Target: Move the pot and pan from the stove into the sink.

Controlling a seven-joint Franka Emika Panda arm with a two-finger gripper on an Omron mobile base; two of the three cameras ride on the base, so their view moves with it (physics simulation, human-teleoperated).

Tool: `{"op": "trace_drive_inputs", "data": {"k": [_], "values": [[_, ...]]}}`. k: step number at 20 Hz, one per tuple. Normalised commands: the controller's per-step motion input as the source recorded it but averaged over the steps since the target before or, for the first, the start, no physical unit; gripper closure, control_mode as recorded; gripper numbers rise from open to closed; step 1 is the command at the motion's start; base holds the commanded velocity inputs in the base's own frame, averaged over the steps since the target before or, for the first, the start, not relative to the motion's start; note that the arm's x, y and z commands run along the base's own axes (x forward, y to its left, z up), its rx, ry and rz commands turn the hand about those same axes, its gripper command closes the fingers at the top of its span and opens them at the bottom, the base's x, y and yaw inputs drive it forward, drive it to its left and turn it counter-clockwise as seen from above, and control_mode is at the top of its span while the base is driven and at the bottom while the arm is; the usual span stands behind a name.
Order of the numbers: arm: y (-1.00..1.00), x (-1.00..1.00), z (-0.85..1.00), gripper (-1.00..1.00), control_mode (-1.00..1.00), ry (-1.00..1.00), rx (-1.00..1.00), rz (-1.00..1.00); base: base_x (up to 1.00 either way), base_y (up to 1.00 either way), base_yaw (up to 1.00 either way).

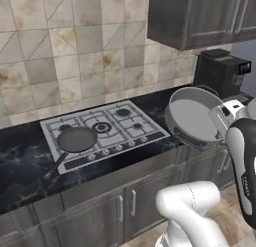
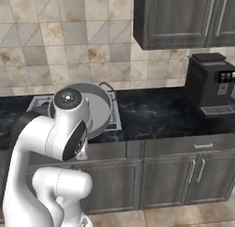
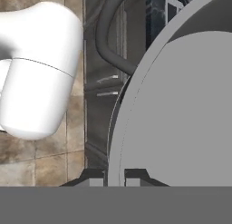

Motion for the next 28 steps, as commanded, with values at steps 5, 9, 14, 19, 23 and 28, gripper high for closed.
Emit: {"op": "trace_drive_inputs", "data": {"k": [5, 9, 14, 19, 23, 28], "values": [[0.0, 0.0, 0.0, 1.0, 1.0, 0.0, 0.0, 0.0, -0.02, -0.24, -0.32], [0.0, 0.0, 0.0, 1.0, 1.0, 0.0, 0.0, 0.0, 0.0, -0.21, -0.35], [0.0, 0.0, 0.0, 1.0, 1.0, 0.0, 0.0, 0.0, 0.0, -0.21, -0.36], [0.0, 0.0, 0.0, 1.0, 1.0, 0.0, 0.0, 0.0, 0.0, -0.18, -0.36], [0.0, 0.0, 0.0, 1.0, 1.0, 0.0, 0.0, 0.0, 0.0, -0.16, -0.38], [0.0, 0.0, 0.0, 1.0, 1.0, 0.0, 0.0, 0.0, 0.0, -0.16, -0.38]]}}
